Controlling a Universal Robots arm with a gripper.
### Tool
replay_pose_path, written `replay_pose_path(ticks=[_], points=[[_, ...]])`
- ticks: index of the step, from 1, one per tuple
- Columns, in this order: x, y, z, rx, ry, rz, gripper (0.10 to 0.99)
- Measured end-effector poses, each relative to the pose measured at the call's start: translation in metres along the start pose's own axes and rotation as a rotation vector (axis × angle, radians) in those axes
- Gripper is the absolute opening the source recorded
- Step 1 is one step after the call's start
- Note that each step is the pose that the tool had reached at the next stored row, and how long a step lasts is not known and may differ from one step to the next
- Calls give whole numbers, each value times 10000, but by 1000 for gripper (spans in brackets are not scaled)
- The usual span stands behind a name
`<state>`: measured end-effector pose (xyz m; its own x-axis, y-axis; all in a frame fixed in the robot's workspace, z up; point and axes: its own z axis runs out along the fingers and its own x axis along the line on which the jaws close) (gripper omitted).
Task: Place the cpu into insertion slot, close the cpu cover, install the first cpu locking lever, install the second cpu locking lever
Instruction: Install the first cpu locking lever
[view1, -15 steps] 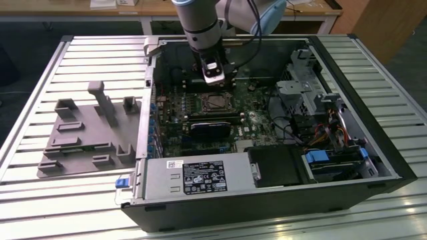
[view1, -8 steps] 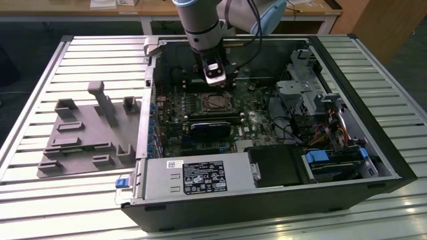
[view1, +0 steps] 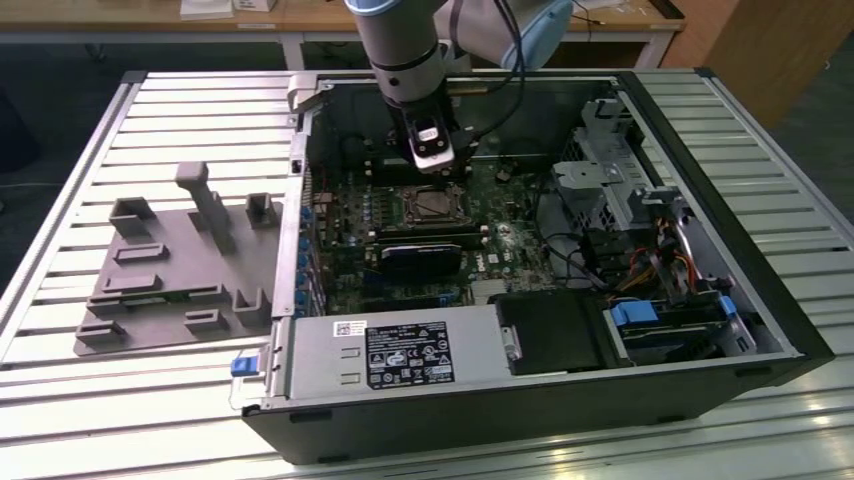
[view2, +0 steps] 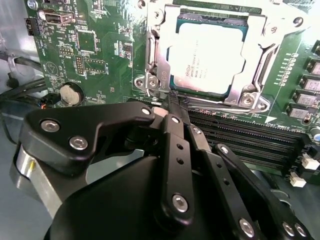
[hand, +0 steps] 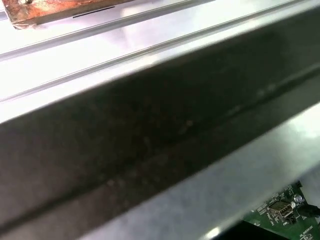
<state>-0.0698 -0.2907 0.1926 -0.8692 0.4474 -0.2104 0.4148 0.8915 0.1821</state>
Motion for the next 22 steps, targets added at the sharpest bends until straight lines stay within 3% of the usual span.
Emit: replay_pose_path(ticks=[6, 15, 22], points=[[0, 0, 0, -5, 0, -3, 102], [-20, 17, -90, -5, 0, -5, 102], [-21, 23, -103, -9, 3, -29, 102]])
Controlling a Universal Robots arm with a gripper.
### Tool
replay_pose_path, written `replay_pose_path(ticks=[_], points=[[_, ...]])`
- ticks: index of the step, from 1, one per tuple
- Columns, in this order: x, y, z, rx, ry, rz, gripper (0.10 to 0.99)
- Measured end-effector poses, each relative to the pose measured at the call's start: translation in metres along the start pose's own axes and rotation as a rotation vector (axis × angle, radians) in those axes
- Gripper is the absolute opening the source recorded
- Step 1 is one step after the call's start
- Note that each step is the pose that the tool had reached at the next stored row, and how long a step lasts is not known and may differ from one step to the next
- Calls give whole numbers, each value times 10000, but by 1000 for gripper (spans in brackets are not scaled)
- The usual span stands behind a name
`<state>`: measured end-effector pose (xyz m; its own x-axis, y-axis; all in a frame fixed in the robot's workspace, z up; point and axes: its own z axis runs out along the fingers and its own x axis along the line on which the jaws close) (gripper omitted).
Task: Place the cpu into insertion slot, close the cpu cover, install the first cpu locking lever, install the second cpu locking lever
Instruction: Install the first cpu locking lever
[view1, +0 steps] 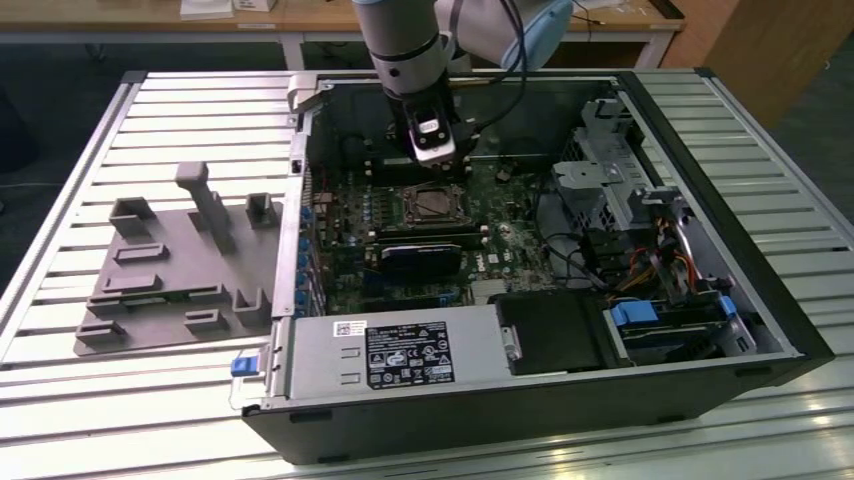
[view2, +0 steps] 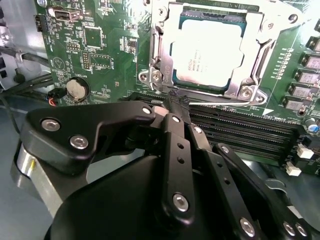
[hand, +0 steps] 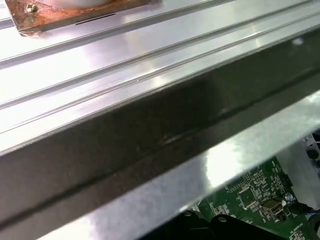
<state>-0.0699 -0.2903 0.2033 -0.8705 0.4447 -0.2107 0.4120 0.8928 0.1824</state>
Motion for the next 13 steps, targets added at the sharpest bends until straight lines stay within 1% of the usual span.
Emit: replay_pose_path(ticks=[8, 13], points=[[21, 3, 2, -82, 70, -393, 102], [25, 0, 9, -90, 91, -587, 102]])
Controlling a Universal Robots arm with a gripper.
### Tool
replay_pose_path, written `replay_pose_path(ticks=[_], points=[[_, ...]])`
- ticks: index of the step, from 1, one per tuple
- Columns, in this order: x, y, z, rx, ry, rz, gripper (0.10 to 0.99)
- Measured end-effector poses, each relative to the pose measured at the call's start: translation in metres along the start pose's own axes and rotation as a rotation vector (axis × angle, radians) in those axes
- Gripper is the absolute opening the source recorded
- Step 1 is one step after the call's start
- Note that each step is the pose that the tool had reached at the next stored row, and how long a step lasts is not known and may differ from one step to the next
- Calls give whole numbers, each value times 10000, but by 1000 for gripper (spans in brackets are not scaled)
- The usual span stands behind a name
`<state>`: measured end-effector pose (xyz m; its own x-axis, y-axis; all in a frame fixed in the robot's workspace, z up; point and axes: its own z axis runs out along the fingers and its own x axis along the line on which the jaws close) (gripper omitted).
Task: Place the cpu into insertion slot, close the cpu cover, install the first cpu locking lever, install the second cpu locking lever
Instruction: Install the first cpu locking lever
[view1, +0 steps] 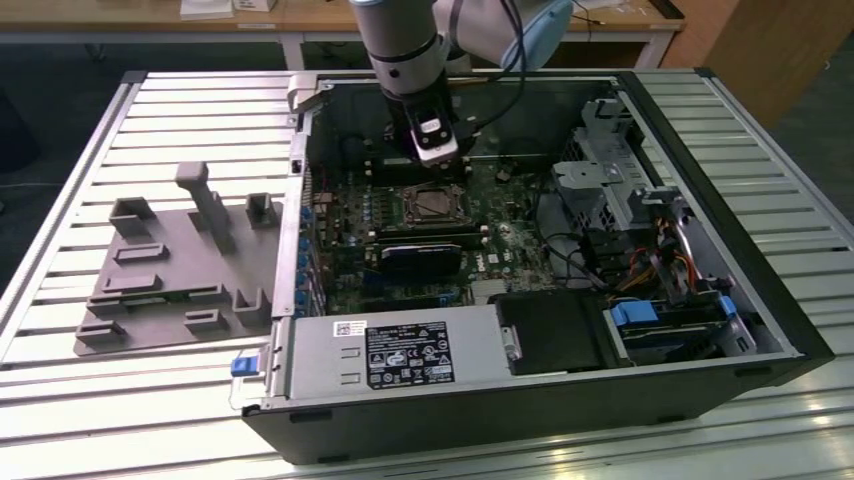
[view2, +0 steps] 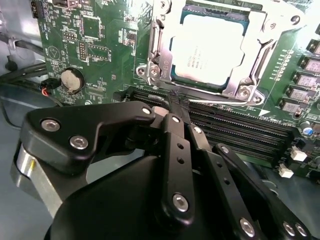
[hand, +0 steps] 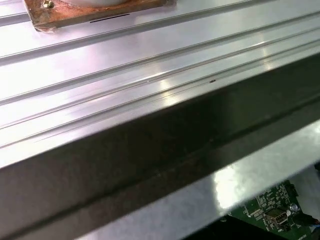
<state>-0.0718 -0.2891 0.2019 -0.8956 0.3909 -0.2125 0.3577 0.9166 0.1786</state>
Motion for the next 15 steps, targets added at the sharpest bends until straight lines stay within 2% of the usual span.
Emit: replay_pose_path(ticks=[4, 12, 15], points=[[5, -4, 19, -1, 10, -97, 102], [10, -7, 35, -102, 105, -664, 102], [11, -8, 42, -31, 94, -820, 102]])
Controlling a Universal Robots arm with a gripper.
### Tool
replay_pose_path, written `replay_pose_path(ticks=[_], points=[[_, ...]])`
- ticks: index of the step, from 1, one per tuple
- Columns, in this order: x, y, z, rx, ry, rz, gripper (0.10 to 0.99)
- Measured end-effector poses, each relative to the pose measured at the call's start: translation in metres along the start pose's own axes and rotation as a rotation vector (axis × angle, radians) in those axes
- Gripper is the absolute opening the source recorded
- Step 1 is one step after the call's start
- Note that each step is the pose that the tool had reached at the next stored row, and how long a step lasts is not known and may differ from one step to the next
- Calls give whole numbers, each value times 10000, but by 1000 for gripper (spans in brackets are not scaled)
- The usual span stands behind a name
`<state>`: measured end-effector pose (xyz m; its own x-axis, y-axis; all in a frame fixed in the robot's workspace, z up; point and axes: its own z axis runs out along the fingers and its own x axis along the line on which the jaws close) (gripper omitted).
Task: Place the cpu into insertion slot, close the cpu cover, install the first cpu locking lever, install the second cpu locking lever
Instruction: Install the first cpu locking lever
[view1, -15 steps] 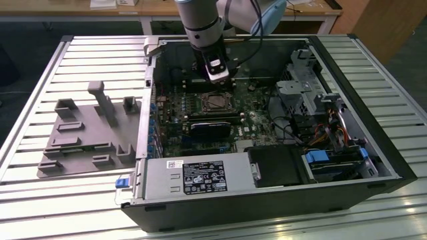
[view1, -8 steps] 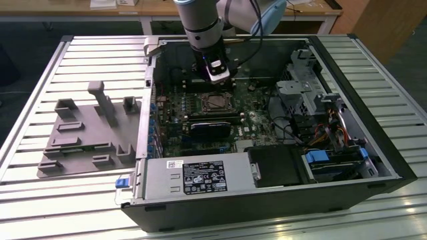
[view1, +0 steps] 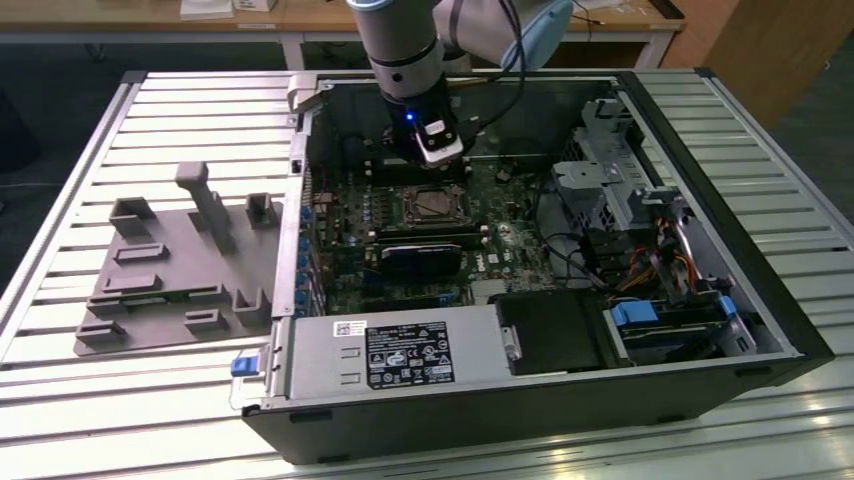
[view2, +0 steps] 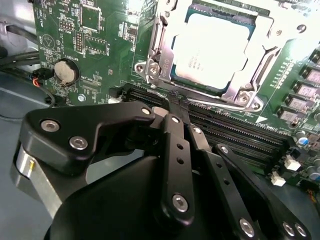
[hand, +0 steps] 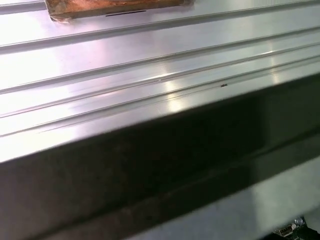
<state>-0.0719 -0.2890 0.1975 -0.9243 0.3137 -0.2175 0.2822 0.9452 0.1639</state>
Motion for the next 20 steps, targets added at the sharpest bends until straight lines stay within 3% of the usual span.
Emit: replay_pose_path(ticks=[7, 20], points=[[2, -3, 10, 319, -82, -231, 102], [1, -21, 24, 463, -96, -630, 102]])
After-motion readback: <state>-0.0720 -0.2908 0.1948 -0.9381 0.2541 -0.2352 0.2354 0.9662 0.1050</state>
